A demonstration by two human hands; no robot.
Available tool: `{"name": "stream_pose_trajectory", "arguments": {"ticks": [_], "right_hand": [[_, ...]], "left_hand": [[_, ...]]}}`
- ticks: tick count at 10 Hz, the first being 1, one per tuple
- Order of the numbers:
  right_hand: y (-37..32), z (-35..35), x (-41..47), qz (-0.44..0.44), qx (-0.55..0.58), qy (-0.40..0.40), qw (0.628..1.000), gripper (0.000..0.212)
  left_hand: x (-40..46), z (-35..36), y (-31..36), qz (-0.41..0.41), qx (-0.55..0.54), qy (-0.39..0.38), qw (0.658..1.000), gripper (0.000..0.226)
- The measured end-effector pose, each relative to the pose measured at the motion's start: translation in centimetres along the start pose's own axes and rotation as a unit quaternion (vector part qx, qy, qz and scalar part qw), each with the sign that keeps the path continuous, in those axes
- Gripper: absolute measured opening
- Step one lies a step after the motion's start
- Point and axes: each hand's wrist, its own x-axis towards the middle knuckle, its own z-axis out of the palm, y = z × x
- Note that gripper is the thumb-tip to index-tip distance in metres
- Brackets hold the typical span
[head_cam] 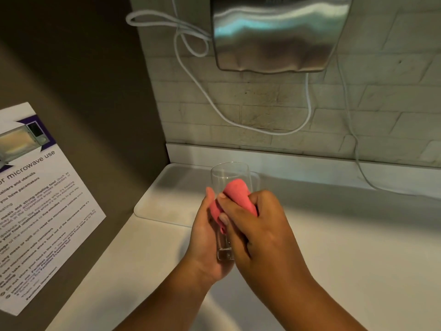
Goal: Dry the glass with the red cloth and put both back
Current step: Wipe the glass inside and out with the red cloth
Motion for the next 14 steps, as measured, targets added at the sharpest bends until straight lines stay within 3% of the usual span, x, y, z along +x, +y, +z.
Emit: {"name": "stream_pose_trajectory", "arguments": {"ticks": [1,3,5,6,7,9,11,12,13,14], "right_hand": [[0.4,-0.2,1.6,0.006,-0.059,0.068,0.996,0.033],[1.9,-1.1,4.6,0.101,-0.030,0.137,0.985,0.032],[0.3,0.2,1.0,0.065,-0.031,0.100,0.992,0.039],[-0.5,0.3,0.3,0.025,-0.058,-0.002,0.998,0.036],[-0.3,-0.1,1.6,-0.004,-0.122,-0.003,0.993,0.034],[1.7,-1.4,5.4,0.059,-0.059,0.131,0.988,0.030],[2.3,-1.0,3.4,0.115,-0.015,0.123,0.986,0.032],[1.2,-0.1,1.4,0.059,-0.012,0.122,0.991,0.034],[0.2,0.4,0.9,-0.002,-0.037,0.065,0.997,0.029],[0.3,0.2,2.0,0.013,-0.081,0.043,0.996,0.031]], "left_hand": [[0.0,0.3,-0.4,0.009,0.013,-0.002,1.000,0.070],[-0.1,1.1,-0.9,0.053,0.035,0.012,0.998,0.073],[0.4,-0.1,0.5,0.033,0.009,0.011,0.999,0.076],[0.3,-0.4,-0.1,0.005,-0.003,-0.018,1.000,0.066],[0.5,-0.2,-0.6,-0.028,-0.033,-0.043,0.998,0.057],[0.6,1.0,-1.0,0.061,0.038,0.006,0.997,0.074],[0.3,1.4,1.4,0.077,0.024,0.046,0.996,0.075],[0.2,1.3,1.8,0.060,0.033,0.061,0.996,0.080],[0.3,0.7,1.1,0.026,0.006,0.025,0.999,0.071],[0.0,1.4,0.5,0.019,0.019,0.018,0.999,0.063]]}}
